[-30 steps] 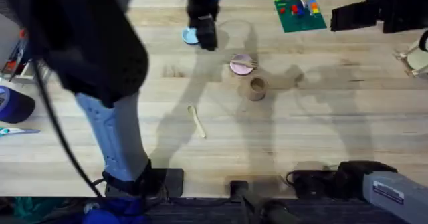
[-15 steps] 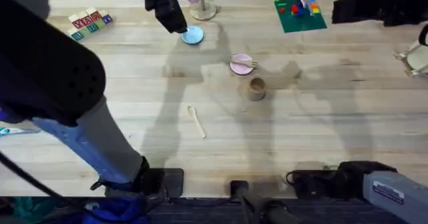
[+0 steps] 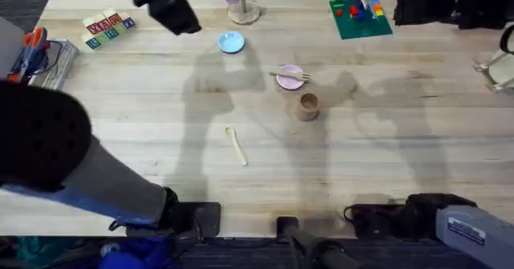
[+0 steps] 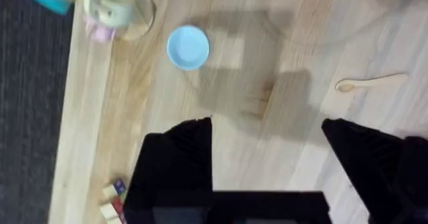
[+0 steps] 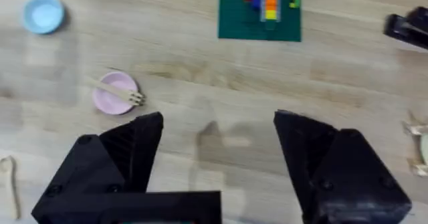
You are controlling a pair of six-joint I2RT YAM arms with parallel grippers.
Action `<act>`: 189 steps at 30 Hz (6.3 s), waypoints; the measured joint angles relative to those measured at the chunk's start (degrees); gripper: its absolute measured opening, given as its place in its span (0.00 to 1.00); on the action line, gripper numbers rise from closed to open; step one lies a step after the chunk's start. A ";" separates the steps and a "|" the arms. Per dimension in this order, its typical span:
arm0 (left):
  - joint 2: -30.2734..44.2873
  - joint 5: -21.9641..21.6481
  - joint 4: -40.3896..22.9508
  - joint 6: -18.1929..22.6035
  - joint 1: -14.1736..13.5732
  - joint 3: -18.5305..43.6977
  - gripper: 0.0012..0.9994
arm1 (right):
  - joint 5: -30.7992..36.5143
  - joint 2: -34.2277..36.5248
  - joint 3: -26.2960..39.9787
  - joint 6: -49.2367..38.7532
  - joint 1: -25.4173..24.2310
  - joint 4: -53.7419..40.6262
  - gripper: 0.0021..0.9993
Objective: Pick up a utensil and set it on the pink plate, then put the other utensil in the container.
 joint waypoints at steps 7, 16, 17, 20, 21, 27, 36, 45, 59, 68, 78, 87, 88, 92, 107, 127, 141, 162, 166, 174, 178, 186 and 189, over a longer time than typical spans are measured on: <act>-7.38 3.68 4.20 0.00 6.16 -8.70 0.99 | -6.22 0.00 0.00 -0.17 0.00 0.02 1.00; -22.08 2.03 13.03 0.02 7.08 -27.50 0.99 | -14.96 0.00 0.00 -0.17 6.20 0.04 1.00; -23.76 1.42 14.32 0.02 7.08 -30.03 0.99 | -15.25 0.00 0.00 -0.17 8.01 0.04 1.00; -28.17 -0.67 17.63 0.02 7.08 -36.96 0.99 | -15.71 0.00 0.00 -0.17 14.35 0.08 1.00; -29.48 -1.35 18.81 0.02 7.08 -39.14 0.99 | -15.46 0.00 0.00 -0.17 16.90 0.13 1.00; -34.78 -3.15 25.38 0.05 7.25 -49.84 0.99 | -8.06 0.02 0.00 0.01 31.79 0.13 1.00; -35.07 -3.13 31.97 1.31 7.76 -57.29 0.99 | -1.40 7.29 0.28 5.65 44.32 0.04 1.00; -28.23 2.55 38.65 1.98 16.03 -58.67 0.99 | 1.77 12.15 0.28 12.52 49.31 0.16 1.00; -21.97 9.11 39.63 4.79 19.38 -58.71 0.99 | 11.07 21.39 0.28 25.89 56.52 3.34 1.00; -21.97 9.60 41.65 5.05 19.38 -58.71 0.99 | 13.83 26.29 0.30 29.26 64.20 4.73 1.00; -21.97 9.62 45.61 5.49 19.38 -58.71 0.99 | 13.16 28.61 0.28 30.55 66.53 6.03 1.00; -21.97 9.67 45.35 5.90 19.38 -58.71 0.99 | 15.92 35.54 0.28 35.74 67.41 6.21 1.00; -21.97 9.67 45.34 5.92 19.38 -58.71 0.99 | 16.92 36.44 0.30 36.33 67.78 6.21 1.00; -21.97 9.73 45.34 5.92 19.38 -58.71 0.99 | 19.51 38.87 0.28 38.42 69.33 6.76 1.00; -21.97 9.75 45.14 5.92 19.40 -58.73 0.99 | 18.97 42.29 0.34 41.85 70.40 13.86 1.00; -21.97 9.75 45.16 6.10 19.38 -58.73 0.99 | 15.71 42.32 0.33 45.13 70.26 12.56 0.26; -21.97 9.75 45.16 6.10 19.38 -58.73 0.99 | 14.55 41.97 0.70 44.54 67.20 8.68 0.03; -21.97 15.56 47.51 6.10 19.38 -58.82 0.99 | 22.55 16.84 0.17 24.59 46.52 4.40 0.03; -21.97 24.12 48.38 6.10 19.38 -58.86 0.99 | 22.86 11.15 0.17 19.09 38.89 5.54 0.03; -19.08 37.68 48.15 6.10 16.02 -58.91 0.99 | 18.78 5.60 0.17 11.01 26.36 8.76 0.03; -14.60 42.20 48.13 6.60 13.43 -58.95 0.99 | 12.02 5.62 0.17 6.38 20.69 9.29 0.03; -6.89 52.87 47.56 7.28 12.12 -59.02 0.99 | -0.56 5.62 0.07 -1.53 9.15 14.09 0.03; -4.48 55.81 46.88 7.39 11.75 -59.11 0.99 | -6.47 5.62 -0.95 -3.85 3.95 16.33 0.03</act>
